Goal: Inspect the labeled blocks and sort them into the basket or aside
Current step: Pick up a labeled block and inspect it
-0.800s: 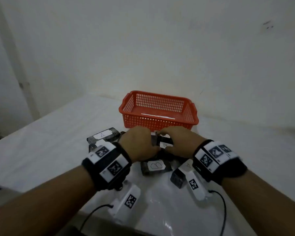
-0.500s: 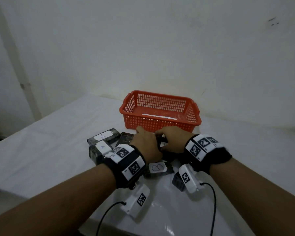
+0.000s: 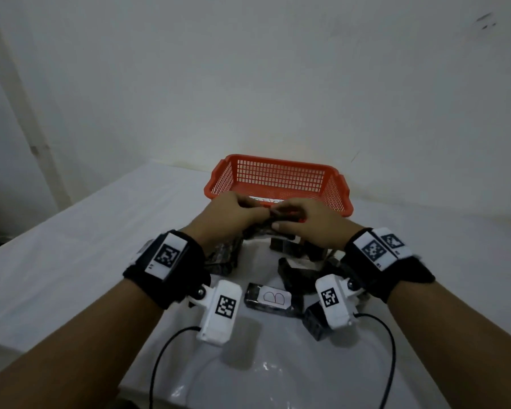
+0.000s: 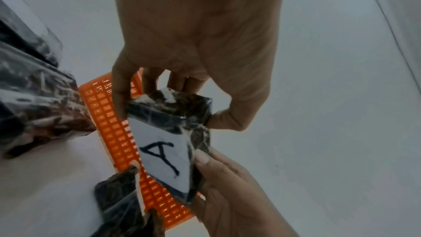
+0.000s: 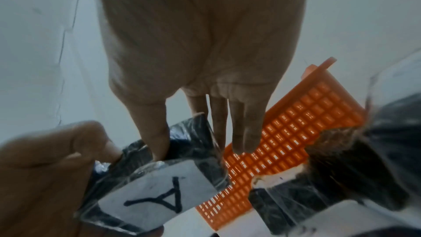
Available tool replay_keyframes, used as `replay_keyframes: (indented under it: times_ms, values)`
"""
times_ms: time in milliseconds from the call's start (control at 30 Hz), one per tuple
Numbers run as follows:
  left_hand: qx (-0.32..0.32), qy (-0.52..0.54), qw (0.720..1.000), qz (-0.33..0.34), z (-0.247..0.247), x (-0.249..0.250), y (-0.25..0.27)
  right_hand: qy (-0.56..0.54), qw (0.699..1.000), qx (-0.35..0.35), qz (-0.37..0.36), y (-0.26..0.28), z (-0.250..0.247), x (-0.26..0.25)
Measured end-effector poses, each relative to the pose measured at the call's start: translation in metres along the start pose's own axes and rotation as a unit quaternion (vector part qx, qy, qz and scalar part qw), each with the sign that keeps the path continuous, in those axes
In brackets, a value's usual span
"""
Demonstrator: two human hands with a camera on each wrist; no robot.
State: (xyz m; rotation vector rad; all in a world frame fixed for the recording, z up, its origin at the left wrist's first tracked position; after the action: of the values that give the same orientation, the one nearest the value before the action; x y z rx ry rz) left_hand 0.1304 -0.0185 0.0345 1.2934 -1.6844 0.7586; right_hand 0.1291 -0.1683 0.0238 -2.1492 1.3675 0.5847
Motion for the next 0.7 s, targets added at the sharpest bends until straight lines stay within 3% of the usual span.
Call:
replay_keyframes:
  times_ms: [133,267,333,533,700]
  values:
    - [-0.05,0.09,0.995,0.005,0.003,0.002,-0.007,-0.082,0.996,0.043,0.004,0.002,-0.016,0.002]
    - [-0.084,0.131,0.988,0.017,0.016,0.003,-0.014,-0.166,0.975,0.149,-0.001,0.011,-0.036,0.01]
    - [-0.071,0.137,0.988,0.018,0.021,0.001,-0.018,-0.196,0.963,0.186,-0.004,0.016,-0.039,0.014]
    - [-0.041,0.151,0.988,0.012,0.023,-0.004,-0.025,-0.321,0.93,0.178,0.021,0.024,-0.023,0.027]
    - [-0.115,0.201,0.973,-0.012,0.037,-0.004,-0.024,-0.312,0.926,0.211,0.034,0.034,-0.032,0.032]
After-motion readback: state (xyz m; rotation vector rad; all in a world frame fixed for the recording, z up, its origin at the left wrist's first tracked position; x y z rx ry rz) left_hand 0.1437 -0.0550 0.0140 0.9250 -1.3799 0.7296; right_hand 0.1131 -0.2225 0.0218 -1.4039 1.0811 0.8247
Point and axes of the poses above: each hand's wrist, its own y-axis away from the middle knuckle, its own z-axis out of the palm, x = y × z, the point moved 10 cm from there along -y, towards the middle knuckle, and after that the axes turned 10 degrees about -z, right-handed, at the moved point
